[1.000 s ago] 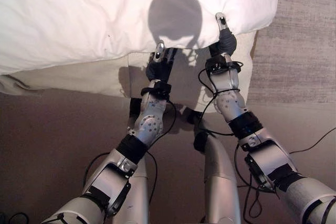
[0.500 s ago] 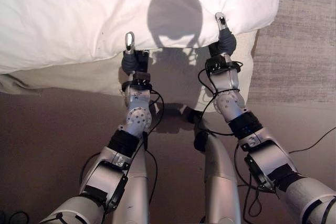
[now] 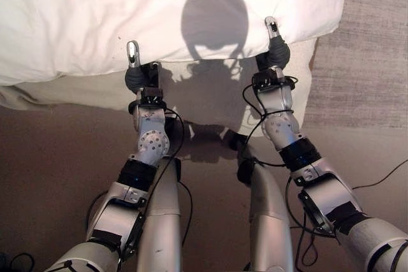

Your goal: Make the bed

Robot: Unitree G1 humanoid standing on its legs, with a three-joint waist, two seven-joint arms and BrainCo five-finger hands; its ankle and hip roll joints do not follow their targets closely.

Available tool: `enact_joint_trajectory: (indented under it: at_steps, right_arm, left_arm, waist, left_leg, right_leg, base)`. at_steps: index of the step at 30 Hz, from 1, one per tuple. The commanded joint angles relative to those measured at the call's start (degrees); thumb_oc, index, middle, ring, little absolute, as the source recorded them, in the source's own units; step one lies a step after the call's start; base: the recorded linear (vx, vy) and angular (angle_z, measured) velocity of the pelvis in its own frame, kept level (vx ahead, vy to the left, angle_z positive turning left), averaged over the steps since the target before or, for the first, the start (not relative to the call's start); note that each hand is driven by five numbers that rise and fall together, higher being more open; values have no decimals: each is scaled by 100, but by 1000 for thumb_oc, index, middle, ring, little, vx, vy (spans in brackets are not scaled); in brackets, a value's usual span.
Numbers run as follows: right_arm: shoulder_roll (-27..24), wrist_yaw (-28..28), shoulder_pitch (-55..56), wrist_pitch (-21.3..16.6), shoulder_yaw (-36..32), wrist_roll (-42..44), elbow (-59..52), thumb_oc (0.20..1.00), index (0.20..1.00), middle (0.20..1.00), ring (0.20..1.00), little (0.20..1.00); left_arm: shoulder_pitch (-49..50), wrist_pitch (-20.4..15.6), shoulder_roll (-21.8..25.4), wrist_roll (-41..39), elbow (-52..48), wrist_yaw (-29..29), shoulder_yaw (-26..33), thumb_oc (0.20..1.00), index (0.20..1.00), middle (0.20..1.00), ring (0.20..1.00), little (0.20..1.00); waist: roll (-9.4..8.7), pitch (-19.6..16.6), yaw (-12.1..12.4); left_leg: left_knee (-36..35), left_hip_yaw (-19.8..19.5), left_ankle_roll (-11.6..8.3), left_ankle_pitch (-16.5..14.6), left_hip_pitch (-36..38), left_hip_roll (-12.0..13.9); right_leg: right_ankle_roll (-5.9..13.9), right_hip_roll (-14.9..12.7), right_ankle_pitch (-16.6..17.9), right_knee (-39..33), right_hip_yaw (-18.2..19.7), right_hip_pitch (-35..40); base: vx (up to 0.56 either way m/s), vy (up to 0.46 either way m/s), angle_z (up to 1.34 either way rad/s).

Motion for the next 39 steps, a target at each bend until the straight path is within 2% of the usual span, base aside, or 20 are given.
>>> enact_joint_trajectory:
  at_steps: [1,4,21,32,37,39]
  right_arm:
    - [-312,133,911,-210,-475,-106,-715,200,200,200,200,200]
    - [-340,130,945,-217,-499,-114,-719,200,200,200,200,200]
    - [-435,128,1108,-216,-689,-175,-863,200,200,200,200,200]
    - [-400,170,1200,-204,-688,-189,-909,200,200,200,200,200]
    - [-460,181,1446,-193,-780,-207,-847,200,200,200,200,200]
    - [-607,139,1504,-178,-765,-357,-802,200,200,200,200,200]
  left_arm:
    - [262,-432,371,305,-578,10,687,200,200,200,200,200]
    - [281,-409,484,506,-582,89,717,200,200,200,200,200]
    - [770,-431,431,661,-682,65,1115,200,200,200,200,200]
    - [825,-381,514,975,-700,122,1157,200,200,200,200,200]
    - [1470,-251,650,1272,-750,53,1358,200,200,200,200,200]
    - [1710,-282,732,1380,-859,39,1416,200,200,200,200,200]
  waist:
    - [165,-81,58]
    - [186,-81,64]
    - [308,-81,151]
    - [303,-81,159]
    - [354,-81,199]
    - [321,-81,360]
  left_leg:
    - [-208,-105,374,-93,-46,-198]
    - [-188,-115,378,-96,-43,-201]
    - [-221,-86,383,-68,-22,-252]
    - [-206,-85,390,-55,48,-260]
    - [225,-192,400,-159,239,-270]
    - [756,-603,310,-309,236,-495]
  right_leg:
    - [646,-190,-159,576,316,-132]
    - [639,-196,-172,608,325,-127]
    - [633,-232,-159,608,362,-137]
    - [611,-218,-198,678,407,-99]
    - [517,-126,-339,830,437,243]
    - [490,-63,-337,829,489,371]
  base:
    - [0,0,0]
    - [-5,23,4]
    - [0,0,0]
    - [0,0,0]
    - [-2,2,-1]
    - [20,63,-7]
